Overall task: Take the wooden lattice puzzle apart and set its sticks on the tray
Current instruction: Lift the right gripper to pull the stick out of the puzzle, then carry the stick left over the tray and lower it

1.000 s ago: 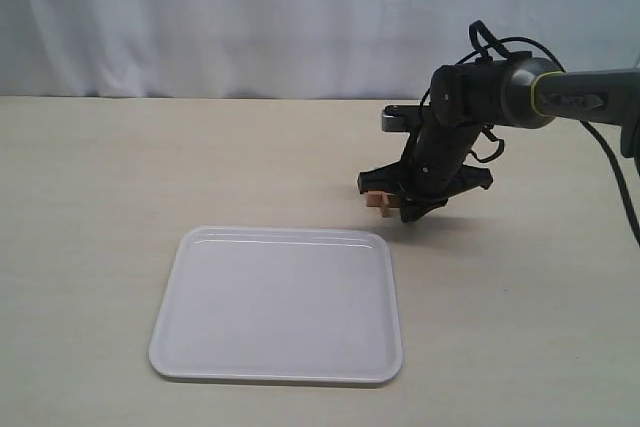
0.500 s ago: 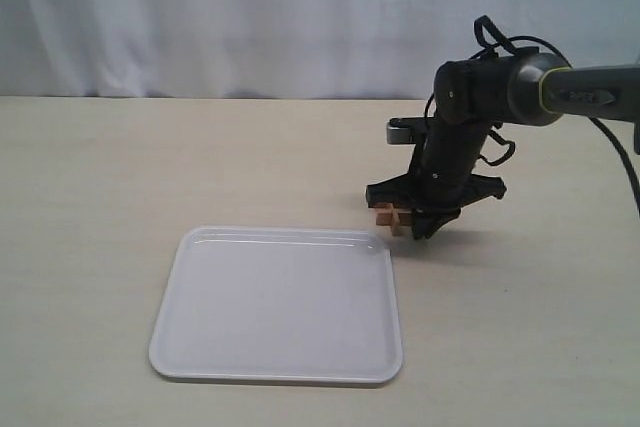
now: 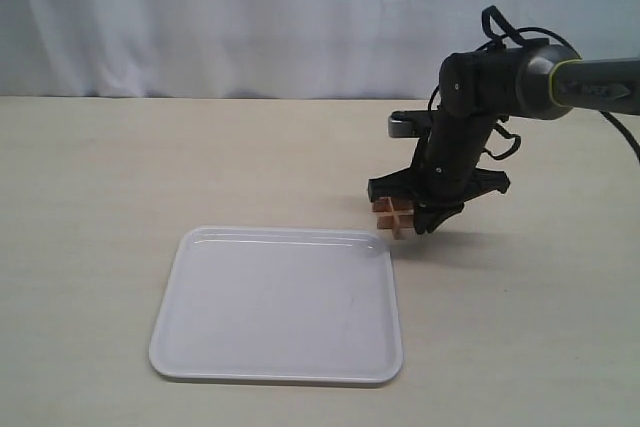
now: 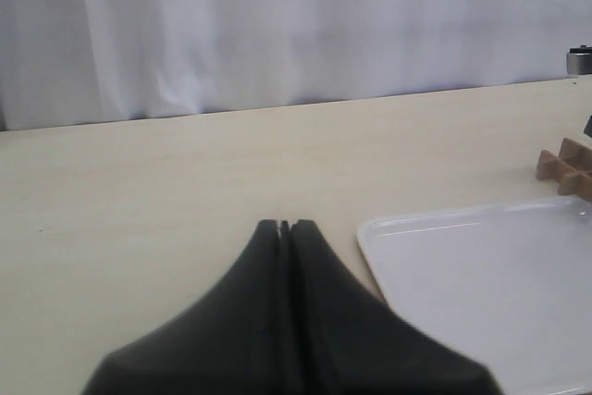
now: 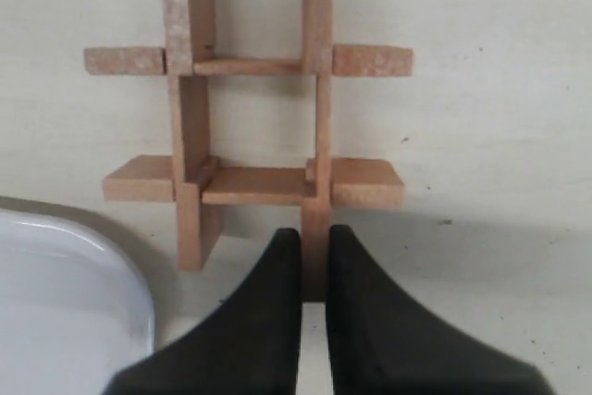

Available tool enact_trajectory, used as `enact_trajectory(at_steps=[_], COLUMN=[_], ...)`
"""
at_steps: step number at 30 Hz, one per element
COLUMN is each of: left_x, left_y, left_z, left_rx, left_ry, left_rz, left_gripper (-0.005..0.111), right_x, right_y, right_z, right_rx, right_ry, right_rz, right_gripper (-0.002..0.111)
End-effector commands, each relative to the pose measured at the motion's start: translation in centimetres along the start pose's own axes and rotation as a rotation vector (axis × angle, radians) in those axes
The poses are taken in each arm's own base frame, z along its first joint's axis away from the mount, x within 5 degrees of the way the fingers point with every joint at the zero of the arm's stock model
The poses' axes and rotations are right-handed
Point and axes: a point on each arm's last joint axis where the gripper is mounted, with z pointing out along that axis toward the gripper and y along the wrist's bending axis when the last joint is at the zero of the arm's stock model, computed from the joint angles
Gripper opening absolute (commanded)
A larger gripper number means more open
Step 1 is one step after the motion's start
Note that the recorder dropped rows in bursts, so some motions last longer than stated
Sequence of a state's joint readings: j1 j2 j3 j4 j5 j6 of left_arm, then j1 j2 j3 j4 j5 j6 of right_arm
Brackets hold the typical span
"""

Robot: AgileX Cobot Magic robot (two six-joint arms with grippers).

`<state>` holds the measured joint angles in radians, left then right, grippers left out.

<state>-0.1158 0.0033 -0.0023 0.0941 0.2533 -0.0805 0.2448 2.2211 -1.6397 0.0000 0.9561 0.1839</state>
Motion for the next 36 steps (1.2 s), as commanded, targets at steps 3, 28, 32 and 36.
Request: enact_trajectory(at_steps=[3,28,32,36], left_x=[0.0,0.0,0.0,0.0], left_y=[0.0,0.0,0.0,0.0], left_z=[0.0,0.0,0.0,0.0], left_rx=[0.001,0.001,0.001,0.001], left_ry=[-0.012,-0.012,-0.012,-0.012], left_rz=[-0.004,-0.004,-0.004,-0.004], left_gripper=[0.0,0.0,0.0,0.0], right_x=[0.2,1.3,2.2,3.1], right_y=[0.0,3.6,6.9,10.3], right_z=[-1.8,-7.8,-7.8,-8.0], right_rx=[0.002,-0.156,-0.165,-0.182], right_ry=[-0.018,-0.108,-0.132,-0.172], right_rz=[-0.013,-0.314,-0.433,-0.525], right_gripper=[0.004,0.004,0.004,0.004])
